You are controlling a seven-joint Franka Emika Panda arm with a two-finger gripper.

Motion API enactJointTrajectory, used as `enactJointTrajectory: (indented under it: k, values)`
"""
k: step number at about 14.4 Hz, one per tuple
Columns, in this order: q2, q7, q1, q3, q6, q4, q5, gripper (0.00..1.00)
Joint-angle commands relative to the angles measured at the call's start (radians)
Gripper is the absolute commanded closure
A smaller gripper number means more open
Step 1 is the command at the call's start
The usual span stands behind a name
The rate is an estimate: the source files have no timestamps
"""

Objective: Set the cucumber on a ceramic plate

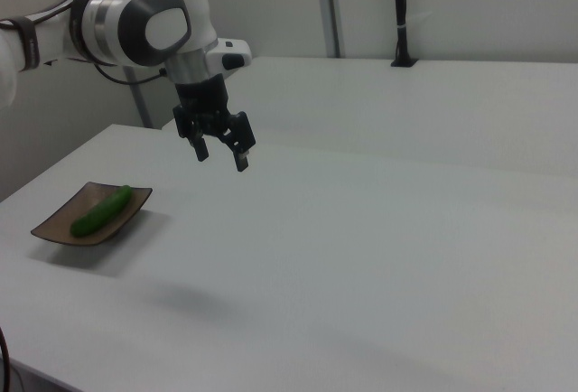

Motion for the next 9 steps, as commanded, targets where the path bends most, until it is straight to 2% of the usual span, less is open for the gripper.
enactJointTrajectory:
  k: [1, 4, 9]
  values:
    - [-0.029, -0.011, -0.052, 0.053, 0.039, -0.054, 0.020, 0.00]
    - [-0.029, -0.011, -0.133, 0.143, 0.039, -0.056, 0.020, 0.00]
    - [-0.025, -0.010, -0.131, 0.144, 0.036, -0.056, 0.020, 0.00]
